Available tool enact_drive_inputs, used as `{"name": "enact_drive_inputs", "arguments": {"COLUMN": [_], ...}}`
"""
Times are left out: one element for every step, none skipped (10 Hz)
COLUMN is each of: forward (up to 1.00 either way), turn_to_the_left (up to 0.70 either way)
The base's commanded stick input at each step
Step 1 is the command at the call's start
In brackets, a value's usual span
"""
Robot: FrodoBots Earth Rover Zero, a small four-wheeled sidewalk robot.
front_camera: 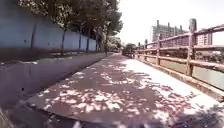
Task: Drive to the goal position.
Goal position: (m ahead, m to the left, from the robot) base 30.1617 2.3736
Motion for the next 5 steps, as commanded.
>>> {"name": "enact_drive_inputs", "arguments": {"forward": [0.0,0.0,0.0,0.86,1.0], "turn_to_the_left": [0.0,0.0,0.0,0.0,0.0]}}
